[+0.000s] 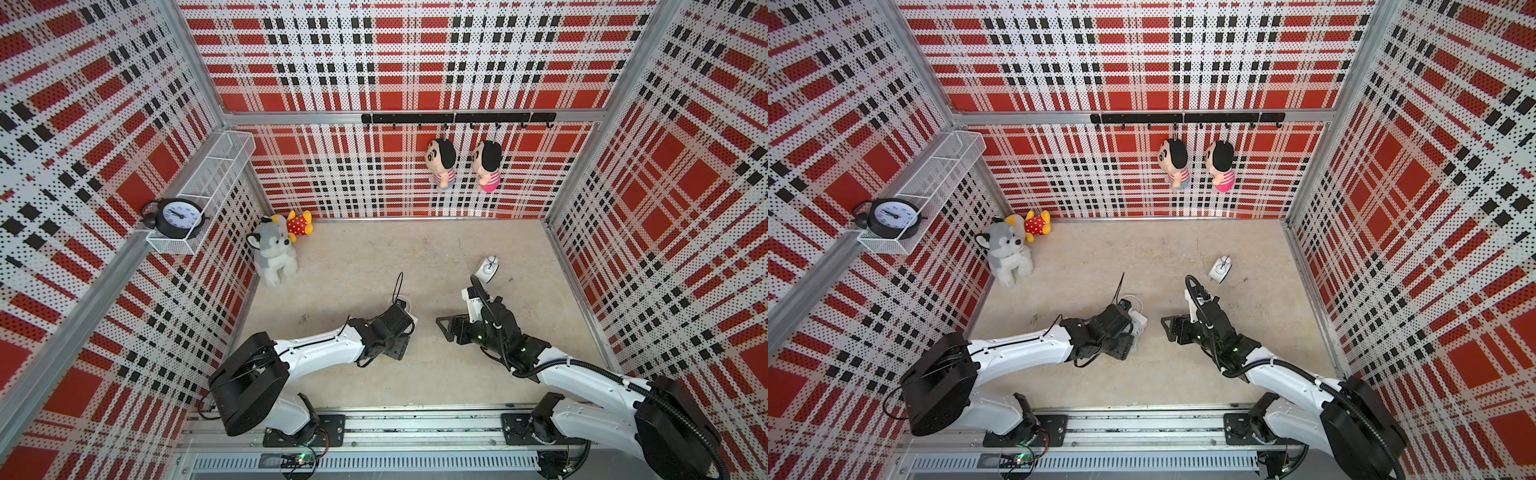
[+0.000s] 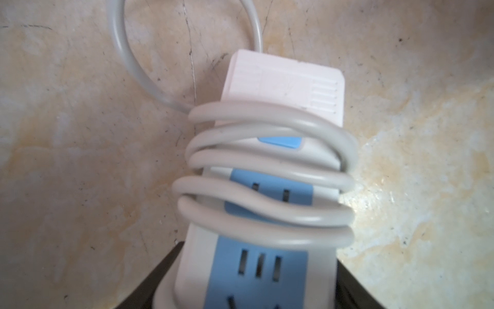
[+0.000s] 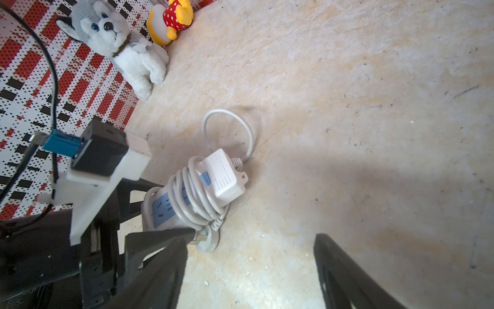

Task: Unwrap the cord wrapped around the power strip
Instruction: Pick up the power strip from the center of the board.

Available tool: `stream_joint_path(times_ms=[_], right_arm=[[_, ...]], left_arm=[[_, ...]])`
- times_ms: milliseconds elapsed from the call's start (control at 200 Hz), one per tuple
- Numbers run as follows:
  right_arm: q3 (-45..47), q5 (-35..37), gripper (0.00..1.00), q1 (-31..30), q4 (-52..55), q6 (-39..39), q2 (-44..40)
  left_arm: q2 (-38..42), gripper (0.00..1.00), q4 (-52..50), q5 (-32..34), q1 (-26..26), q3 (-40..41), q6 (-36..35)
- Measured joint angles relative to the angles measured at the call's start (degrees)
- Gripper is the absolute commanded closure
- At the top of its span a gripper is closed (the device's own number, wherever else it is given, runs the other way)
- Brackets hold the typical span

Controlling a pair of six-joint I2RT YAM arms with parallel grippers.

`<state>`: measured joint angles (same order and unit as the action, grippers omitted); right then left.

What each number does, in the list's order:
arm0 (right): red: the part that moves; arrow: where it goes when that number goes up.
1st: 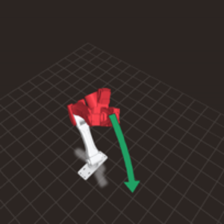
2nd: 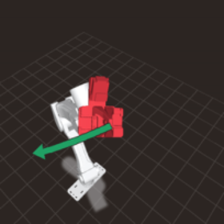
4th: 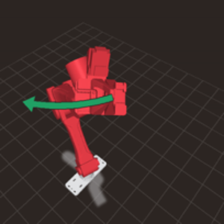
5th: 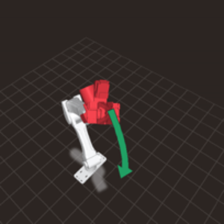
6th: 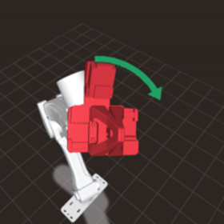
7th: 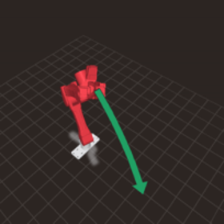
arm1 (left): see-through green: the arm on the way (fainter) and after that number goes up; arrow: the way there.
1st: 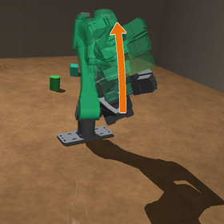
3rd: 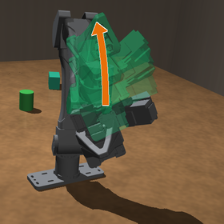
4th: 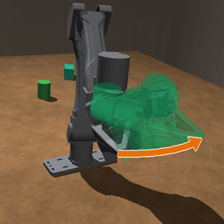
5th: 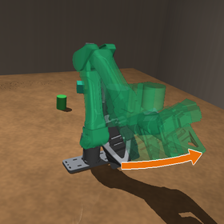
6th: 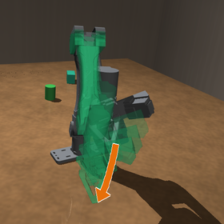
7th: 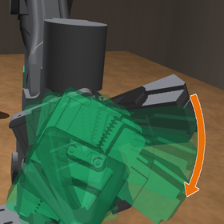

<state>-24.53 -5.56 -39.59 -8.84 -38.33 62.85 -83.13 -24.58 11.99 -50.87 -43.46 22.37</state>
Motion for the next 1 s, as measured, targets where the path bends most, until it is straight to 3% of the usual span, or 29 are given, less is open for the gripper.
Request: stream_joint_path(times_ms=[321,651,897,1002], right_arm=[[0.0,0.0,0.21,0.0,0.02,0.09,-0.07],[0.0,1.25,0.17,0.0,2.36,2.4,-4.5],[-0.09,5.11,0.05,0.26,6.64,10.45,-14.36],[0.17,3.8,0.05,3.43,6.62,13.97,-20.0]], left_arm=[[3.96,1.0,-0.48,0.02,0.17,-0.02,-0.2],[11.19,1.0,-0.7,-2.8,1.05,-3.85,-2.36],[12.59,1.0,-1.31,-9.44,4.0,-8.5,-5.05],[13.77,1.0,-1.95,-13.29,5.53,-11.3,-7.34]])
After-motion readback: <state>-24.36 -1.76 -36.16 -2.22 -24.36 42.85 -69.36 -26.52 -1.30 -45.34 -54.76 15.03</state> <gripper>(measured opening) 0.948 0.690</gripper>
